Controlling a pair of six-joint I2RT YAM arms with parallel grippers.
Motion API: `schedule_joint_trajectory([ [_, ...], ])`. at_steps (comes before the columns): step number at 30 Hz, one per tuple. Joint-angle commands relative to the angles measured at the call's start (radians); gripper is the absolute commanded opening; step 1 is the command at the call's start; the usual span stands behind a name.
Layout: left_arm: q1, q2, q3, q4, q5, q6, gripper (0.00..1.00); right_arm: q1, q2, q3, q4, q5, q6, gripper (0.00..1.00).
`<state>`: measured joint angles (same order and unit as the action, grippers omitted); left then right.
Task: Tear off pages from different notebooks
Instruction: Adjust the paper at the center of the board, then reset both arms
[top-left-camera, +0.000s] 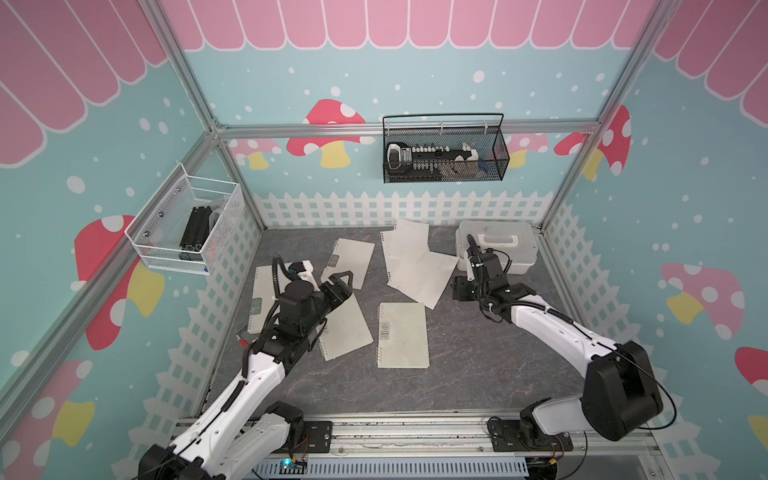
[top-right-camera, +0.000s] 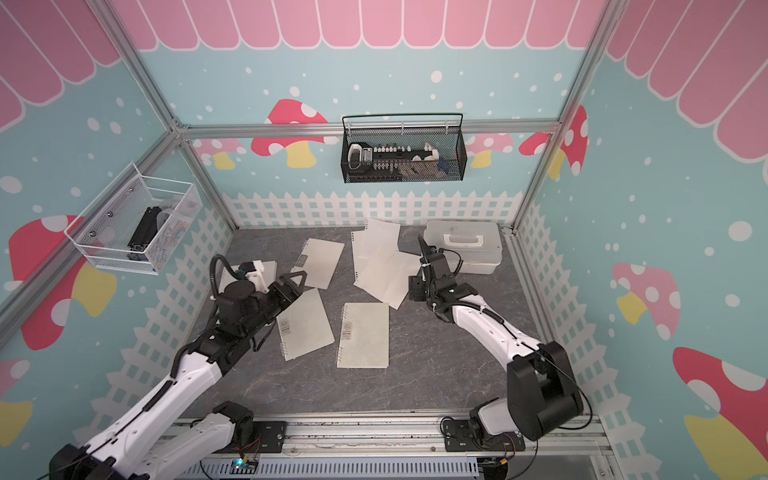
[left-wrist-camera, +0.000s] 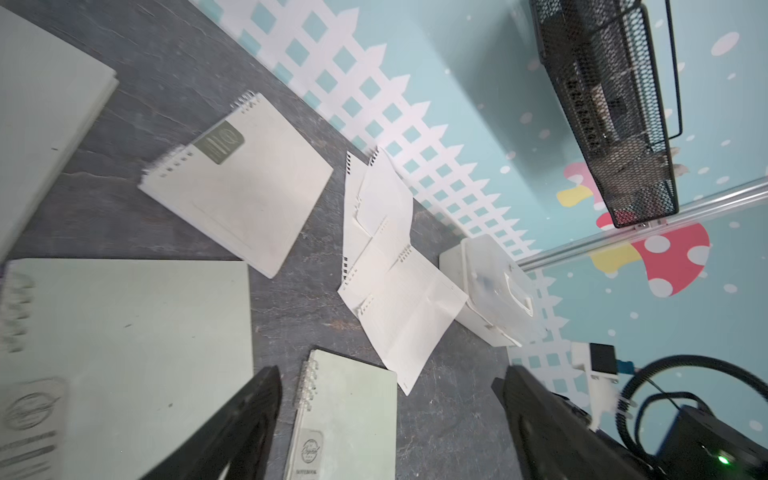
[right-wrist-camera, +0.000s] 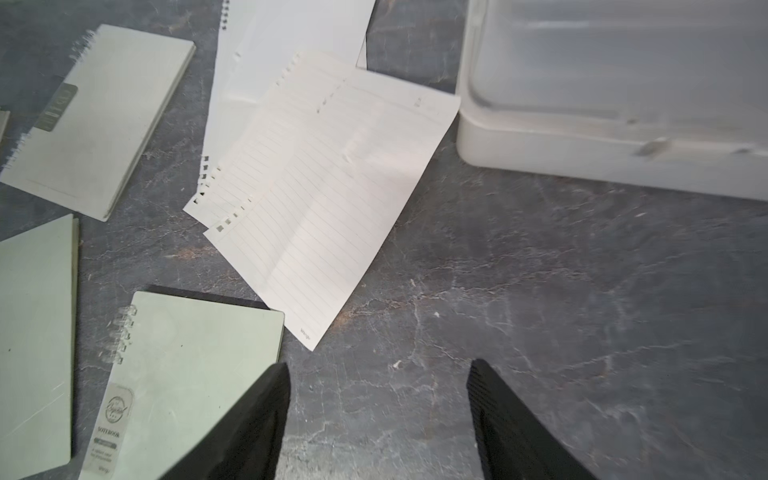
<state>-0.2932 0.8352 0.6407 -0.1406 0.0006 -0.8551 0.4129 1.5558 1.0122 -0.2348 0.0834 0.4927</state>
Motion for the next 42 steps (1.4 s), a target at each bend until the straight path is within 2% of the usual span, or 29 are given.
schedule_joint_trajectory([
  [1,0.043,-0.051,-0.042,-0.193,-0.085,0.061,0.88,0.0,0.161,0.052,0.046,-0.01,0.092,0.7],
  [5,0.111,-0.106,-0.082,-0.237,-0.08,0.073,0.91,-0.002,0.307,0.137,0.095,-0.032,0.126,0.68],
  [8,0.16,-0.13,-0.103,-0.256,-0.065,0.074,0.92,-0.002,0.397,0.191,0.126,-0.069,0.144,0.51],
  [9,0.177,-0.135,-0.11,-0.257,-0.057,0.076,0.93,-0.002,0.418,0.206,0.14,-0.086,0.147,0.41],
  [11,0.202,-0.142,-0.118,-0.257,-0.043,0.079,0.93,-0.002,0.445,0.232,0.16,-0.12,0.15,0.27],
  [12,0.213,-0.142,-0.121,-0.258,-0.036,0.082,0.93,-0.002,0.461,0.25,0.163,-0.128,0.151,0.22],
  [14,0.231,-0.142,-0.123,-0.258,-0.023,0.082,0.93,-0.002,0.493,0.294,0.149,-0.142,0.142,0.19],
  [17,0.254,-0.137,-0.119,-0.26,-0.007,0.091,0.93,-0.002,0.527,0.369,0.064,-0.121,0.118,0.26],
  [19,0.26,-0.135,-0.118,-0.261,-0.014,0.099,0.94,0.0,0.513,0.392,0.008,-0.074,0.101,0.37],
  [22,0.273,-0.116,-0.108,-0.26,-0.022,0.128,0.95,0.011,0.396,0.336,-0.016,0.012,0.056,0.5],
  [26,0.276,-0.08,-0.101,-0.268,-0.098,0.165,0.99,0.018,0.108,0.114,0.023,0.072,-0.004,0.71],
  [28,0.279,-0.07,-0.102,-0.286,-0.19,0.18,0.99,0.018,-0.031,-0.012,0.045,0.117,-0.03,0.81],
  [31,0.278,-0.086,-0.138,-0.262,-0.377,0.249,0.99,0.018,-0.247,-0.2,0.061,0.272,-0.08,0.87],
  [33,0.275,-0.115,-0.203,-0.189,-0.442,0.328,0.99,0.015,-0.375,-0.323,0.112,0.383,-0.14,0.95],
  [34,0.281,-0.135,-0.215,-0.184,-0.475,0.312,0.99,0.012,-0.429,-0.388,0.145,0.438,-0.187,0.99],
  [36,0.283,-0.172,-0.243,-0.129,-0.474,0.379,0.99,0.008,-0.502,-0.492,0.248,0.535,-0.284,0.99],
  [37,0.281,-0.194,-0.254,-0.1,-0.462,0.429,0.99,-0.002,-0.534,-0.505,0.232,0.593,-0.265,0.99],
  [39,0.282,-0.238,-0.28,-0.055,-0.463,0.475,0.99,-0.021,-0.578,-0.543,0.273,0.623,-0.306,0.99],
  [40,0.281,-0.249,-0.336,0.051,-0.436,0.538,0.99,-0.031,-0.593,-0.567,0.31,0.623,-0.347,0.99],
  [42,0.281,-0.234,-0.479,0.337,-0.341,0.688,0.99,-0.05,-0.584,-0.69,0.571,0.625,-0.473,0.99],
])
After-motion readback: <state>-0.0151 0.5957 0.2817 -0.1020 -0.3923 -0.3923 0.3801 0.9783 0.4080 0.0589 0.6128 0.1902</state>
